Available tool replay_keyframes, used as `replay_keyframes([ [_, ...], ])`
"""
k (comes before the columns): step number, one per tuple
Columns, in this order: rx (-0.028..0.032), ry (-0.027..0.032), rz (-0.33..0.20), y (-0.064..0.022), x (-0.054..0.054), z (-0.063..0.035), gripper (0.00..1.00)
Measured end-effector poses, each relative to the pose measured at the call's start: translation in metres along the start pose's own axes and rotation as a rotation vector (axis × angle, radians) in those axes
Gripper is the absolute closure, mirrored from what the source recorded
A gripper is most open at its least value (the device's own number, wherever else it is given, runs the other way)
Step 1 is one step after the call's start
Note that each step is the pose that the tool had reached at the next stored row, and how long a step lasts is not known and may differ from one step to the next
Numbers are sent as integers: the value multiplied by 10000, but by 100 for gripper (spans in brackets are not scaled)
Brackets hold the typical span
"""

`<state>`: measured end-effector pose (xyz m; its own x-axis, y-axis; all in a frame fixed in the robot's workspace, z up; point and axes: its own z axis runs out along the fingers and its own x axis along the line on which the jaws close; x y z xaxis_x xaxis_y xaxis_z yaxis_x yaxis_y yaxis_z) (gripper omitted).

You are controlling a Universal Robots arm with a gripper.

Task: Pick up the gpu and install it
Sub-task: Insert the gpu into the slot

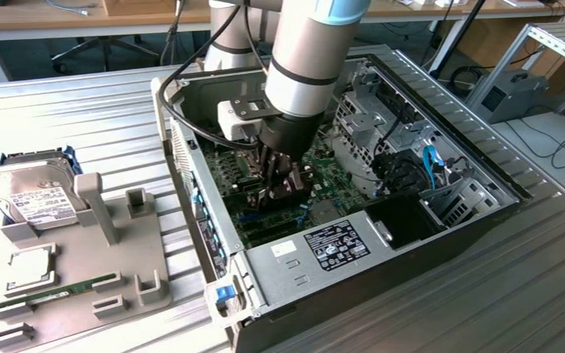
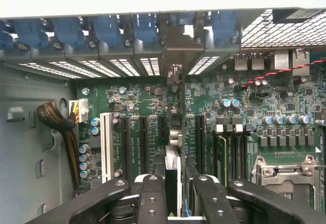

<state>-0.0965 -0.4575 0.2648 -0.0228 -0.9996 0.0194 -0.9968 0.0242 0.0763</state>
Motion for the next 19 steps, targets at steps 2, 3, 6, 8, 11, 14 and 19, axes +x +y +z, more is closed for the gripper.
replay_keyframes([
  [2,2,2,-23,2,-3,-11,74],
  [3,4,2,-28,2,-4,-17,74],
  [6,7,0,-38,3,-6,-28,74],
  [8,6,-55,-47,4,-6,-25,74],
  [11,5,-123,-62,2,-7,-14,74],
  [14,4,-123,-64,1,-7,0,74],
  [19,7,-110,-80,4,-23,2,74],
])
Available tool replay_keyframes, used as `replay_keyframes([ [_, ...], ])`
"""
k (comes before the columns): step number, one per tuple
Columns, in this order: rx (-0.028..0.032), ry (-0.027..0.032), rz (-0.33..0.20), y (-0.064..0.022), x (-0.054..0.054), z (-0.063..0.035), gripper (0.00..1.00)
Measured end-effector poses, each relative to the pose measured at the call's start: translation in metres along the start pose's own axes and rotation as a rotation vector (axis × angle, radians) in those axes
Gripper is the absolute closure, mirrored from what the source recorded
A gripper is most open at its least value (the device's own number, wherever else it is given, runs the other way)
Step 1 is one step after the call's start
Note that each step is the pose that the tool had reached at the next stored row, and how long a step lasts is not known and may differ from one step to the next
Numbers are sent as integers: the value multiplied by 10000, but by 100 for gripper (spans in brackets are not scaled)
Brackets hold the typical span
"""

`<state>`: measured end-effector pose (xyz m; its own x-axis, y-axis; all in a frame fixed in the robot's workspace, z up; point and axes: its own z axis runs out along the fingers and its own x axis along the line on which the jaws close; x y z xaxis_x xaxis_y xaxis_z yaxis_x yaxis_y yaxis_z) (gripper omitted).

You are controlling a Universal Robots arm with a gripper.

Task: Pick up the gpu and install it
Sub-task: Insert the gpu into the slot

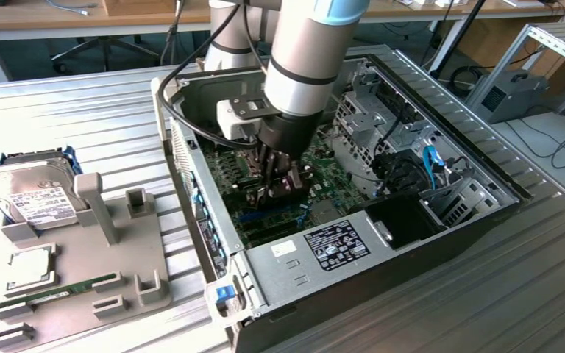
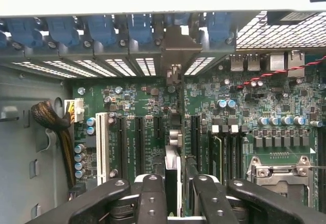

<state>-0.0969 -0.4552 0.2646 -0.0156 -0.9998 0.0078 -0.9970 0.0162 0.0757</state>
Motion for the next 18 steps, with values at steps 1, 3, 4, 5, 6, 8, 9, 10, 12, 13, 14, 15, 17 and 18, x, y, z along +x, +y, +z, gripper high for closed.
replay_keyframes([
  [1,-1,9,-32,0,-8,0,74],
  [3,1,15,-114,-1,-17,0,74],
  [4,1,19,-154,-1,-17,0,74],
  [5,1,25,-237,0,-17,0,74],
  [6,2,29,-296,0,-18,0,74],
  [8,1,32,-312,0,-18,0,74],
  [9,2,31,-313,0,-18,4,74],
  [10,1,31,-312,0,-18,6,74],
  [12,2,30,-290,0,-18,9,74],
  [13,2,29,-276,0,-18,10,74],
  [14,1,28,-264,0,-18,11,74],
  [15,2,26,-248,0,-18,14,74],
  [17,2,20,-204,0,-18,24,74],
  [18,1,21,-185,-1,-18,28,74],
])
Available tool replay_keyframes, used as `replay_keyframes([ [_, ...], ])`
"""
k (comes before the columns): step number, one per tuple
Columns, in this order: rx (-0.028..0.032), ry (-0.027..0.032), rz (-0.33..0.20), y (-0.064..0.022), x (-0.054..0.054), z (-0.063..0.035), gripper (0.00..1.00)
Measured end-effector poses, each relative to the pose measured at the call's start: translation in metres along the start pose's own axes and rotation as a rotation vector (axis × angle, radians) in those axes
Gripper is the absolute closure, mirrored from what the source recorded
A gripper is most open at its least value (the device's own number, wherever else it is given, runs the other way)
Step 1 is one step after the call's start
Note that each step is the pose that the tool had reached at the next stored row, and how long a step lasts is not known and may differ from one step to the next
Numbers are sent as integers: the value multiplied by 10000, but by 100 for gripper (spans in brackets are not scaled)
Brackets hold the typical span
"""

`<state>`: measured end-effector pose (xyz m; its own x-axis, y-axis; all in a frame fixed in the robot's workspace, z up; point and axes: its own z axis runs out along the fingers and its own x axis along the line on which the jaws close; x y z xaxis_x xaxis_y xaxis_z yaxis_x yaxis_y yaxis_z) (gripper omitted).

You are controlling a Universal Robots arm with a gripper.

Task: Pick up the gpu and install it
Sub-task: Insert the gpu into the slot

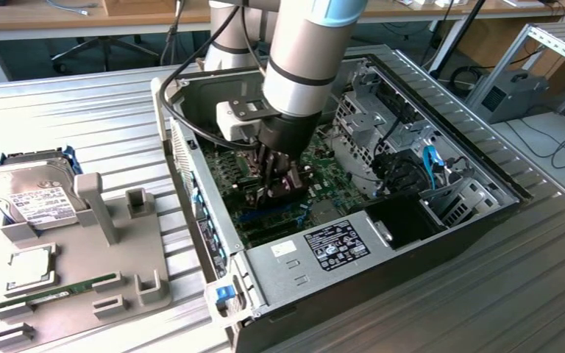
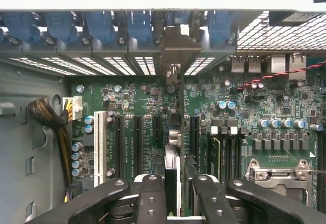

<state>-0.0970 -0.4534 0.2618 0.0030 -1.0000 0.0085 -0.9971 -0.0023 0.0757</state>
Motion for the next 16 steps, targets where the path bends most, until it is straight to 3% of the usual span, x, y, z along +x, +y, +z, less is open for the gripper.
replay_keyframes([
  [16,4,-10,22,-6,-2,80,73],
])
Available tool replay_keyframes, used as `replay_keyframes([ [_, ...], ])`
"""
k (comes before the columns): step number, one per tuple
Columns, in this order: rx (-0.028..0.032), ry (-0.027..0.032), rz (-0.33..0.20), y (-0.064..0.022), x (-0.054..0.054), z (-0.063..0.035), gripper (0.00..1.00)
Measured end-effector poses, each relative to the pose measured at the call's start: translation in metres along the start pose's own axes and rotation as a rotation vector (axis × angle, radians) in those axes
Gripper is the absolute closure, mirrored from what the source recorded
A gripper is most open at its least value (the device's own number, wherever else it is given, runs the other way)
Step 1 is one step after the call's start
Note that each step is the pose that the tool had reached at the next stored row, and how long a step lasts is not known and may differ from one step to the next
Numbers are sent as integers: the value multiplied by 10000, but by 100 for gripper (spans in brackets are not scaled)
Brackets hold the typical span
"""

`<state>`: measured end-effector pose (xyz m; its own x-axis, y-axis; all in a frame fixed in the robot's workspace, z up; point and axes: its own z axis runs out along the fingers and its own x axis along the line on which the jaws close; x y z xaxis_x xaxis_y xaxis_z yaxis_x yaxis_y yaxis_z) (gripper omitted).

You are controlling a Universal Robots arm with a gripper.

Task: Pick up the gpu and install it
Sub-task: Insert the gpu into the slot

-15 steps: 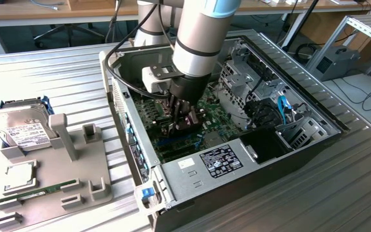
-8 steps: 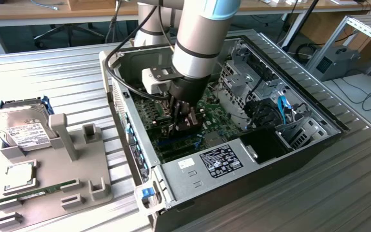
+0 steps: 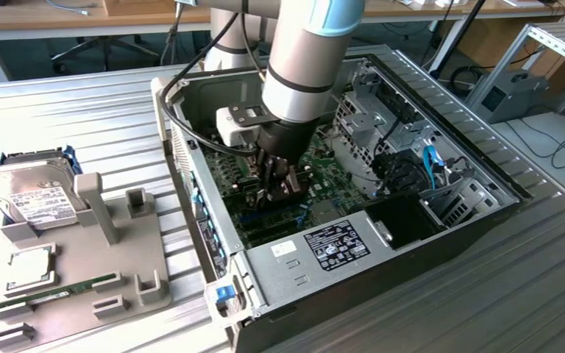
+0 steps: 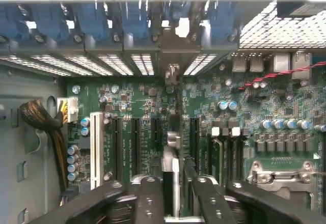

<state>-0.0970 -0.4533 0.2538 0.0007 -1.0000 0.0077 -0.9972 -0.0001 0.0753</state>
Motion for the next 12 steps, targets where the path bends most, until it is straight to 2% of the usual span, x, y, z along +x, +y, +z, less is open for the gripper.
replay_keyframes([
  [1,0,1,0,0,0,0,67],
  [3,-3,8,1,1,1,-4,67],
  [4,-3,8,0,1,1,-3,60],
  [8,-6,16,2,2,2,-22,60],
  [12,-4,12,3,16,-5,-211,60],
])
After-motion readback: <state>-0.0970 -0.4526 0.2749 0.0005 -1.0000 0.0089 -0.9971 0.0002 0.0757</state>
